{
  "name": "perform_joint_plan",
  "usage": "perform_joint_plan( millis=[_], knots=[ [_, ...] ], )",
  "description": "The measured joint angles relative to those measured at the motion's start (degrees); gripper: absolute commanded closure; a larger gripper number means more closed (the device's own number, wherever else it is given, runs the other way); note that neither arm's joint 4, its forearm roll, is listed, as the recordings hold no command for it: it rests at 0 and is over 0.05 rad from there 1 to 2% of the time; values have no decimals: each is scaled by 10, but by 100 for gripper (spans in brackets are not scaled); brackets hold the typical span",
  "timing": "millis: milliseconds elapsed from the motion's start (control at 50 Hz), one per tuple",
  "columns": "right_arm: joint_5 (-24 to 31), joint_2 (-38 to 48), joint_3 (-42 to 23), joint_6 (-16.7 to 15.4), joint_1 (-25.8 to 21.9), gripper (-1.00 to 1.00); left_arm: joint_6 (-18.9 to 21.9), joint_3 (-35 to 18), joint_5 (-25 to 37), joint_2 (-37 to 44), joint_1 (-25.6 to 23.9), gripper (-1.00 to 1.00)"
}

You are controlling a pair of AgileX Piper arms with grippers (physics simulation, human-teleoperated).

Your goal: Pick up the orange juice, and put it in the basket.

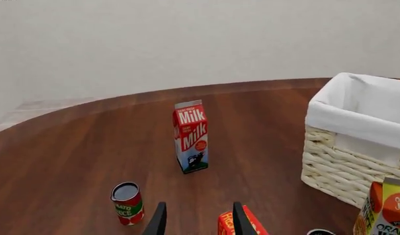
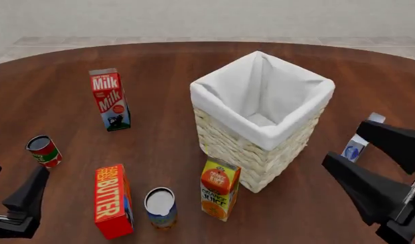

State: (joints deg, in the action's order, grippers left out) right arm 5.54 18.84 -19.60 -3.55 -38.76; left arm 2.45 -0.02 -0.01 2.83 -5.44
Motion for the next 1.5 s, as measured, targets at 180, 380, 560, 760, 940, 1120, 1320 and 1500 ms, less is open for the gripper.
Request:
perform_joint_plan(
  millis=[180,380,560,760,940,1120,1320,1500],
  knots=[
    [-55,61,45,-13,-35,-100,6,0,1,-1,-1,-100],
    [-132,127,95,-17,-54,-100,14,0,2,-4,0,-100],
    [-190,184,120,-19,-63,-100,19,0,1,-2,-1,-100],
    [-272,260,147,-18,-69,-100,23,0,0,2,0,-100],
    [-341,324,165,-16,-72,-100,25,0,-1,3,0,-100],
    [-402,393,170,-17,-74,-100,27,0,-2,4,0,-100],
    [-455,461,164,-15,-76,-100,27,0,-2,4,-2,-100],
    [-509,523,160,-9,-75,-100,27,0,0,3,-5,-100]
  ],
)
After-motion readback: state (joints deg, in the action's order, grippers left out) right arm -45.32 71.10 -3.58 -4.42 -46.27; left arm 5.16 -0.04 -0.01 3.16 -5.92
